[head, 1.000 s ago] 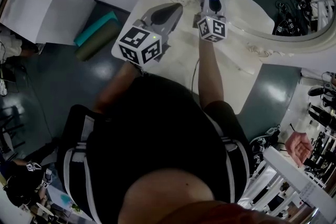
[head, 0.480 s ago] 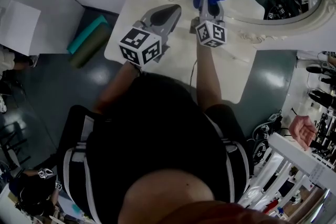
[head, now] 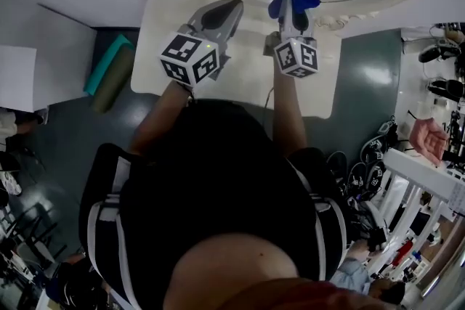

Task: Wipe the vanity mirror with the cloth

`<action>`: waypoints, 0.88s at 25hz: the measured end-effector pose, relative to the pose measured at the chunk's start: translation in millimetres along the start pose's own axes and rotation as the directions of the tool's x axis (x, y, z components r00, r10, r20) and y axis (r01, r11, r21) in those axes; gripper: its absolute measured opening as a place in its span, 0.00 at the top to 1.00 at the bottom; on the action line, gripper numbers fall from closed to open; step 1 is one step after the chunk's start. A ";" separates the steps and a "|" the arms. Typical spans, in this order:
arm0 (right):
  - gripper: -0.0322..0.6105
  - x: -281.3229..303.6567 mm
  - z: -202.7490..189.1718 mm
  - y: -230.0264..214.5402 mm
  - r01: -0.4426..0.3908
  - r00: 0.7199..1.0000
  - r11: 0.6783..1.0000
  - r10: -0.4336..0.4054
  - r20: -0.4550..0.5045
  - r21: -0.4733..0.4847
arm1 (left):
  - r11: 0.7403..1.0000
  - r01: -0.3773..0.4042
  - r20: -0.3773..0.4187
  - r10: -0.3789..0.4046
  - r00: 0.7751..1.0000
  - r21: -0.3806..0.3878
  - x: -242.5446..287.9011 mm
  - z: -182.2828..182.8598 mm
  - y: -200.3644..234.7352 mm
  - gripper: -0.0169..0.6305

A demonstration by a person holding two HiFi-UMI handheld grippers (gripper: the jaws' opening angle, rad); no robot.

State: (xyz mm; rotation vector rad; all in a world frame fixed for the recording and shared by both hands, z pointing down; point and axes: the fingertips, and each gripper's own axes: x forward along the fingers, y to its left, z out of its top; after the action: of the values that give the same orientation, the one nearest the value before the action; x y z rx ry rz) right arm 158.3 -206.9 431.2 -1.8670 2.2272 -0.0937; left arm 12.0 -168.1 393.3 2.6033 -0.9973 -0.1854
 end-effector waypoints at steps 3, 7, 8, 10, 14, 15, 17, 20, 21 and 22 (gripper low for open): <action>0.84 -24.4 3.5 -11.5 0.048 0.999 0.999 -0.048 -0.007 0.008 | 1.000 0.028 -0.012 -0.028 1.000 0.000 11.3 -8.2 -9.4 0.96; 0.84 -49.2 -0.8 -17.2 0.073 0.997 0.997 -0.072 -0.042 0.029 | 0.998 0.065 -0.040 -0.065 0.997 -0.003 22.4 -20.2 -22.8 0.96; 0.84 -54.0 -2.6 -19.9 0.081 0.996 0.996 -0.080 -0.051 0.035 | 0.998 0.070 -0.047 -0.070 0.996 -0.003 24.6 -22.7 -25.4 0.96; 0.84 -62.4 -5.1 -25.7 0.102 0.993 0.994 -0.099 -0.064 0.048 | 0.997 0.074 -0.055 -0.074 0.996 -0.003 27.3 -25.3 -29.2 0.96; 0.84 -71.4 -6.1 -29.6 0.124 0.990 0.991 -0.120 -0.078 0.042 | 0.997 0.072 -0.065 -0.072 0.995 0.000 29.3 -25.8 -30.5 0.96; 0.85 -73.0 -6.4 -29.0 0.125 0.989 0.992 -0.122 -0.082 0.032 | 0.998 0.070 -0.068 -0.070 0.995 0.000 29.5 -26.5 -30.3 0.96; 0.85 -76.6 -7.1 -27.4 0.124 0.989 0.992 -0.121 -0.087 0.024 | 0.998 0.065 -0.076 -0.065 0.995 0.000 29.4 -28.8 -29.5 0.96; 0.85 -79.7 -7.8 -25.6 0.119 0.989 0.993 -0.117 -0.088 0.023 | 0.998 0.055 -0.084 -0.055 0.995 -0.004 29.5 -32.0 -26.8 0.96; 0.85 -79.8 -7.8 -25.2 0.117 0.990 0.993 -0.114 -0.088 0.025 | 0.999 0.053 -0.085 -0.053 0.995 -0.005 29.7 -32.4 -26.0 0.96; 0.85 -79.9 -7.7 -24.9 0.115 0.990 0.993 -0.112 -0.087 0.026 | 0.999 0.051 -0.086 -0.052 0.995 -0.005 30.1 -32.6 -25.4 0.96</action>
State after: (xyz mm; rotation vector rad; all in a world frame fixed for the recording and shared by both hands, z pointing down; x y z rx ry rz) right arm 193.4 -134.2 454.4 -2.0085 2.1588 -0.2310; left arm 58.2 -161.8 414.5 2.6124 -0.9002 -0.0867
